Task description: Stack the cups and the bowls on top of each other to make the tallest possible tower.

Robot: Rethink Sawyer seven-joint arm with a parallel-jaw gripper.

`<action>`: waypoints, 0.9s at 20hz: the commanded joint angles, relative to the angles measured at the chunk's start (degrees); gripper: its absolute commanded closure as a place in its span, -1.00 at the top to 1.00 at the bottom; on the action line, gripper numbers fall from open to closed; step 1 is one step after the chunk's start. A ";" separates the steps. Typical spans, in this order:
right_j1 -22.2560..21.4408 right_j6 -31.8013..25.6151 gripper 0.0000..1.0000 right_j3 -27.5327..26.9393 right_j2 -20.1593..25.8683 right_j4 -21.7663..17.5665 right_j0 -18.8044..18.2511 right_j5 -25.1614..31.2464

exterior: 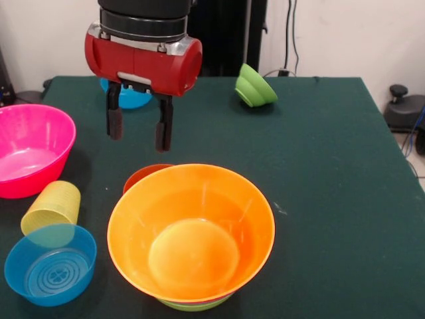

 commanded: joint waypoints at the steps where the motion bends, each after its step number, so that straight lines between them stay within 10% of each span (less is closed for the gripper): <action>1: 0.43 -4.80 1.00 8.84 6.33 -3.55 -2.77 5.84; 18: 14.50 -14.91 1.00 -9.25 10.35 -13.40 -11.55 4.46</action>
